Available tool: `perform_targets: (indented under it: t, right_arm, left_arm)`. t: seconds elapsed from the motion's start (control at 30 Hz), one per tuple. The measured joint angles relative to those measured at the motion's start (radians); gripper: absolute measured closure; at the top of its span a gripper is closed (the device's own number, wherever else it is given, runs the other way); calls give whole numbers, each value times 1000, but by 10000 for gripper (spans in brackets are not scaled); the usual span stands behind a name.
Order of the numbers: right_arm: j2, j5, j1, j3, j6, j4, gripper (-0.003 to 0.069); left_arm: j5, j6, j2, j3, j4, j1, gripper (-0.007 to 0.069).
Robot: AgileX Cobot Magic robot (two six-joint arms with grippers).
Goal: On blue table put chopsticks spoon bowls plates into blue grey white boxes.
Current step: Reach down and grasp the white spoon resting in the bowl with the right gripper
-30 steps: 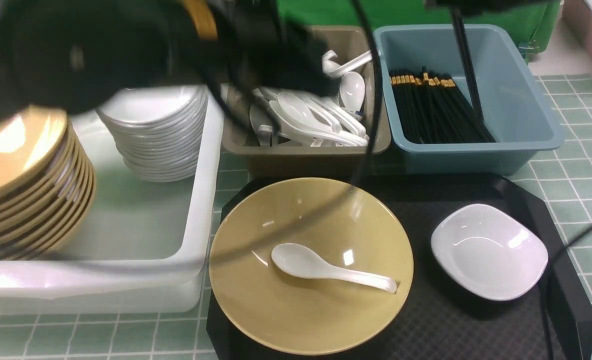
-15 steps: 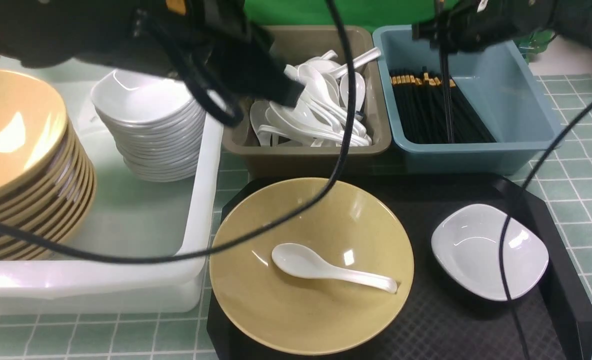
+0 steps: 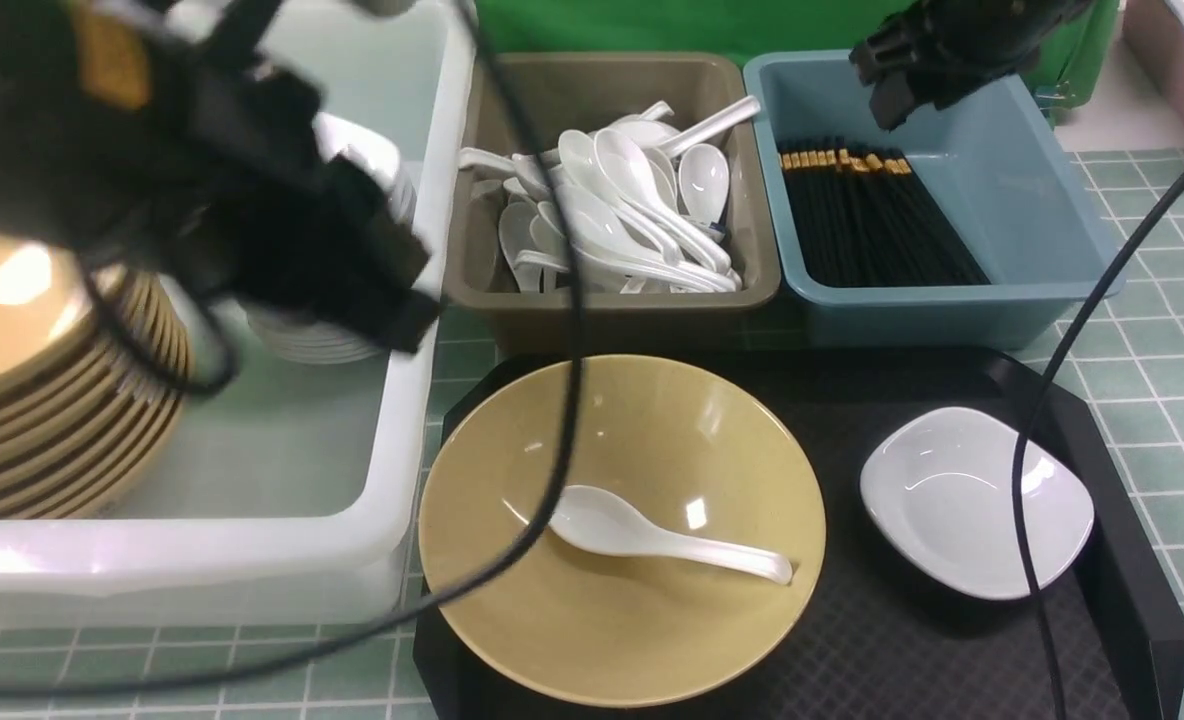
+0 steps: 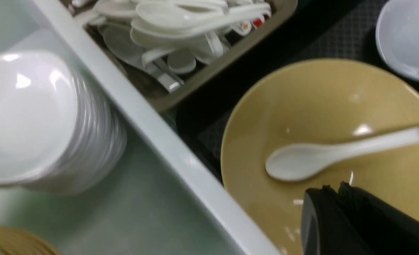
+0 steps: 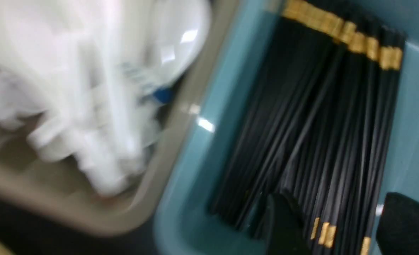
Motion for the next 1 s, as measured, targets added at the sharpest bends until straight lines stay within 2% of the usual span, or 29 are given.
perform_targets:
  t: [0.2, 0.37, 0.4, 0.47, 0.5, 0.57, 0.67, 0.83, 1.0]
  right_arm:
    - [-142, 20, 125, 53, -36, 61, 258]
    - [-256, 23, 301, 238, -105, 89, 257]
    - [-258, 23, 308, 246, -105, 89, 257]
    - [-274, 22, 396, 360, -149, 91, 256]
    - [-274, 22, 396, 368, -149, 91, 256]
    - [-267, 21, 459, 459, -177, 91, 253]
    - [-253, 20, 491, 519, -190, 90, 241]
    - [-200, 14, 514, 576, -236, 83, 172]
    - [-122, 1, 514, 579, -266, 1, 138]
  left_arm:
    - [7, -14, -243, 221, -4, 0, 620]
    - [-33, -36, -438, 397, -12, 0, 620]
    - [-33, -36, -438, 397, -12, 0, 620]
    - [-77, -47, -520, 468, -16, 0, 620]
    - [-81, -48, -525, 471, -16, 0, 620]
    - [-114, -51, -579, 514, -16, 0, 620]
    - [-134, -52, -604, 534, -16, 0, 620]
    - [-169, -53, -608, 545, -17, 0, 620]
    - [-209, -53, -607, 545, -20, 0, 620]
